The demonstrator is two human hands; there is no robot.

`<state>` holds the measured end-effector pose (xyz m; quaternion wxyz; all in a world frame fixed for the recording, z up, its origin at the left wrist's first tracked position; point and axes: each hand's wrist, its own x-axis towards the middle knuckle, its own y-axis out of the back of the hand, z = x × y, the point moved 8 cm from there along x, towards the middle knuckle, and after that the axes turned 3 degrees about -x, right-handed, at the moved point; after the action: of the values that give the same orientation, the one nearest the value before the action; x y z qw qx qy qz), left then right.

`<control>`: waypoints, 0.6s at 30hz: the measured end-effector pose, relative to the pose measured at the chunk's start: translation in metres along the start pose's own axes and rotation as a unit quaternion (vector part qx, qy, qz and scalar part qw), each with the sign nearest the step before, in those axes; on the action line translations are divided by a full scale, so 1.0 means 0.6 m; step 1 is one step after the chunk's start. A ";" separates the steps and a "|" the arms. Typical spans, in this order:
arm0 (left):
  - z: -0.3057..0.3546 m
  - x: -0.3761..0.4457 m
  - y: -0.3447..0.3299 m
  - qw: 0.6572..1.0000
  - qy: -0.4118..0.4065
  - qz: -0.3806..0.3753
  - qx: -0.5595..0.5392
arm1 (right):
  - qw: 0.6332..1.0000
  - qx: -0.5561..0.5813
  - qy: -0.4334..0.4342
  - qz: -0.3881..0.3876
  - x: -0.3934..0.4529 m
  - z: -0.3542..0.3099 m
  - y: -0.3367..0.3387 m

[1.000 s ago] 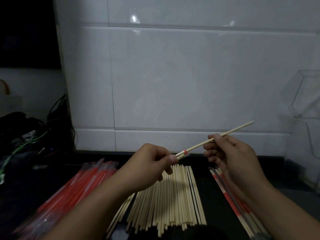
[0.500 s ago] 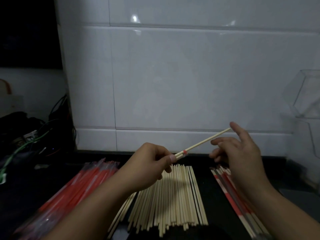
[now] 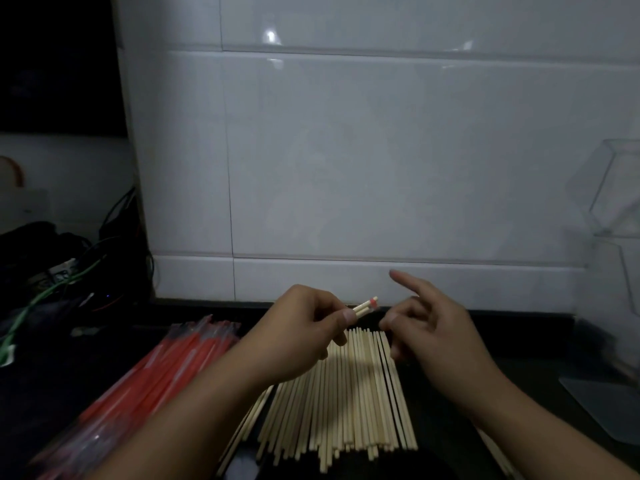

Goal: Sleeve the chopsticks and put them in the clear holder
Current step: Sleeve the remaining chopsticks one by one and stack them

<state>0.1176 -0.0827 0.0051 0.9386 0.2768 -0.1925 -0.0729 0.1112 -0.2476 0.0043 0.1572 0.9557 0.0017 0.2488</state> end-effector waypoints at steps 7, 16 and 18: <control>0.001 0.000 -0.003 1.000 -0.005 -0.002 0.011 | 0.998 0.003 0.009 -0.062 -0.011 -0.007 -0.031; 0.011 -0.006 -0.025 0.999 -0.019 -0.028 0.014 | 0.999 0.011 -0.037 0.007 0.002 0.014 0.006; 0.011 -0.004 -0.020 1.000 -0.018 -0.025 0.003 | 0.998 0.017 -0.027 0.047 0.007 0.013 0.022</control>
<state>0.1123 -0.0958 0.0030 0.9320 0.2833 -0.2026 -0.1005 0.1178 -0.2621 0.0038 0.1293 0.9636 -0.0430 0.2299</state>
